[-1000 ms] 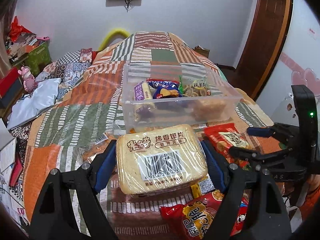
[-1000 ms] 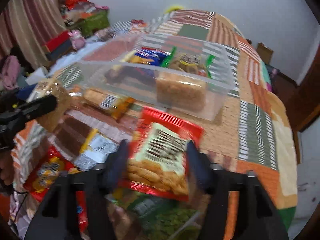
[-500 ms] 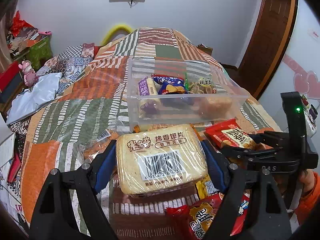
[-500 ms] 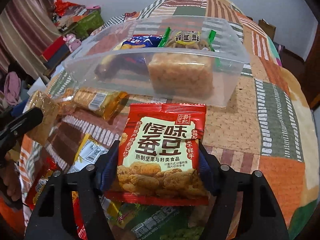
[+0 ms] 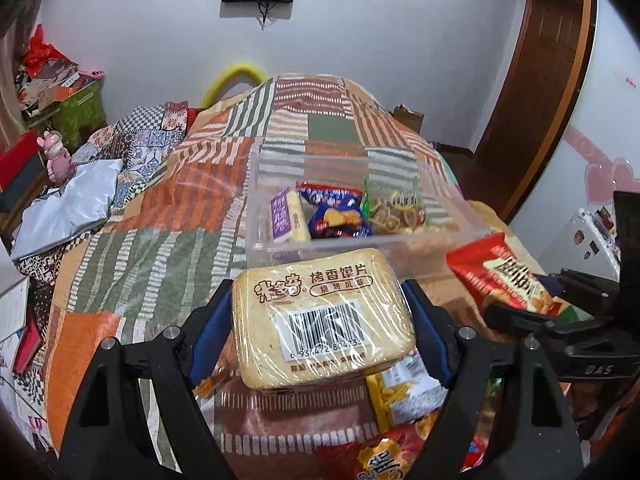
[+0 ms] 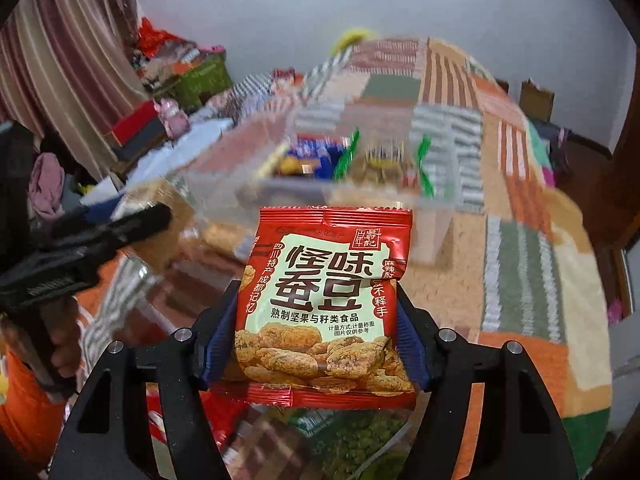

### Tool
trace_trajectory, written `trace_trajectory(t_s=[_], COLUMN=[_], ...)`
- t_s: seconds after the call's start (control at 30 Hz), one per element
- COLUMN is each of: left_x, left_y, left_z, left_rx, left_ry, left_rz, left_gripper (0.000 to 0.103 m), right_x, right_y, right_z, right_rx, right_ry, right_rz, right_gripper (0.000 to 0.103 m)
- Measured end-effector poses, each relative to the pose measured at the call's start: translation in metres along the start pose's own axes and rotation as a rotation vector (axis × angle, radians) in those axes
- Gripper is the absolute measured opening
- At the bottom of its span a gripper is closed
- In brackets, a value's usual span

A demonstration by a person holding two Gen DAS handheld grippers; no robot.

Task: Organize snacks
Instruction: 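Grasp and lift the red broad-bean bag with the right gripper while the left holds its pack, then lower both held packs into the clear box and open both grippers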

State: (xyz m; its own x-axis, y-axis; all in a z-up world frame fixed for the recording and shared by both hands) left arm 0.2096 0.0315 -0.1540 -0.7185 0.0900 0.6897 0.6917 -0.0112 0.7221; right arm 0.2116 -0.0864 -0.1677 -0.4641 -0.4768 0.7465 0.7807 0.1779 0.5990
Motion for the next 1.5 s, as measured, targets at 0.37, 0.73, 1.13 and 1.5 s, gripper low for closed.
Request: trace_trajectory(t_s=[0.37,0.73,1.13,1.5], left_x=[-0.009,-0.054,-0.104,-0.111], left_y=[0.043,0.065,0.066,0.065], left_z=[-0.008,-0.009,-0.004,-0.013], left_rx=[-0.033,-0.031,-0.043,-0.075], left_ry=[0.008,-0.02,-0.059,-0.06], left_rz=[-0.042,-0.008,0.058,0.078], left_gripper=[0.081,0.081,0.075,0.077], right_x=[0.001,-0.036,-0.079,-0.092], right_y=[0.049,0.079,0.089,0.074], right_z=[-0.007,-0.027,-0.044,-0.038], right_rx=[-0.04,-0.079,-0.108,-0.034], right_ry=[-0.012,-0.041,-0.064,-0.095], right_rz=[-0.097,-0.078,-0.025,0.036], right_gripper=[0.066,0.066,0.066,0.068])
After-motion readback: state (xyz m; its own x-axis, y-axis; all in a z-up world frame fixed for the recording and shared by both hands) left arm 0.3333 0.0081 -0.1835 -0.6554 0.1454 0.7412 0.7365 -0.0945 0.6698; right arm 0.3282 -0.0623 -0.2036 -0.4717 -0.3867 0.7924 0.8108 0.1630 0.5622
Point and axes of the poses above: each gripper's, at about its wrist camera, not at the fingertips, and x roughly against the way its jaws point, z to its left, y to its top, the point moved 10 cm from there along -x, roughly the way its jaws point, and after that the axes turned 8 degrees about -x, right-handed, at the moved point
